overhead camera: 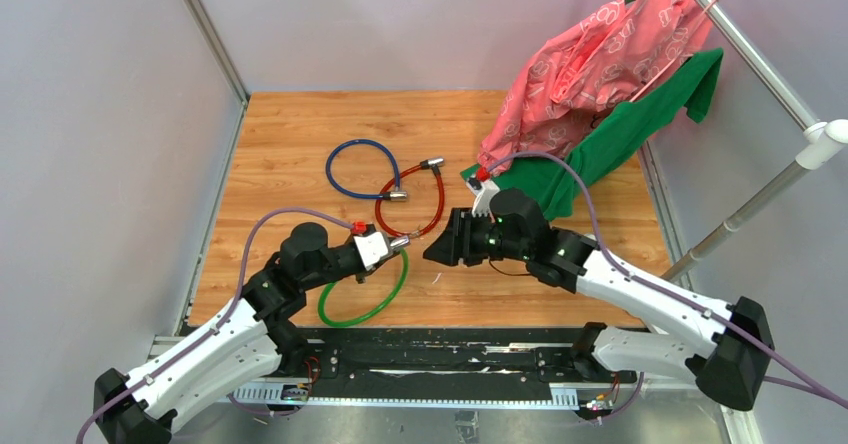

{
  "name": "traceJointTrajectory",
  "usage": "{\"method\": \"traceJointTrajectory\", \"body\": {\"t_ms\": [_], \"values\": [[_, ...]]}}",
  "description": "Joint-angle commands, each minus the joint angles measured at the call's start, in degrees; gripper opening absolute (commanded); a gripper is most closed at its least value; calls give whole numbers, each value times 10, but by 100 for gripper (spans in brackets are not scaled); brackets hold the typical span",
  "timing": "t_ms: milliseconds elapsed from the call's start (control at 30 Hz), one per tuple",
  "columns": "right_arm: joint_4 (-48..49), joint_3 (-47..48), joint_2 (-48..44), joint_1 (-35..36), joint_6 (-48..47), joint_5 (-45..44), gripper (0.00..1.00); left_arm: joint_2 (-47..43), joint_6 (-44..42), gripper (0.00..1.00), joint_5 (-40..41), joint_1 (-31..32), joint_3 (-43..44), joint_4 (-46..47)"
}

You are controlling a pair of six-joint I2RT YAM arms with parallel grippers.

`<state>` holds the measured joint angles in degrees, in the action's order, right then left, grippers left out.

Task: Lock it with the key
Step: Lock the lock.

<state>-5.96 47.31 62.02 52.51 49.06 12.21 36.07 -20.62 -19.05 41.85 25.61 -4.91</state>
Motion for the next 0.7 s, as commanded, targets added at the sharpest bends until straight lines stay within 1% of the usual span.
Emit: {"method": "traceJointTrajectory", "body": {"t_ms": [0, 67, 133, 200, 267, 333, 400, 467, 533, 667], "values": [[-70, 18, -46, 0, -187, 89, 53, -1, -24, 0, -25, 3, 5, -30], [-49, 4, -74, 0, -289, 71, 53, 0, -35, 0, -43, 3, 9, -39], [30, -25, -92, 0, -375, 70, 51, 3, -44, 0, -60, 3, 15, -48], [96, -41, -98, 0, -488, 96, 52, 7, -53, 0, -68, 3, 22, -57], [114, -38, -84, 0, -582, 117, 58, 10, -61, 0, -71, 3, 27, -66], [93, -13, -51, 0, -652, 139, 60, 12, -74, 0, -74, 3, 31, -73], [64, 22, -13, 0, -698, 158, 60, 13, -80, 0, -76, 3, 33, -75], [31, 41, 18, -3, -721, 170, 59, 15, -80, 0, -79, 3, 34, -74], [24, 46, 32, -7, -721, 181, 57, 15, -79, 0, -82, 3, 35, -75], [46, 34, 39, -17, -704, 194, 55, 14, -79, 0, -92, 3, 35, -78]]}}
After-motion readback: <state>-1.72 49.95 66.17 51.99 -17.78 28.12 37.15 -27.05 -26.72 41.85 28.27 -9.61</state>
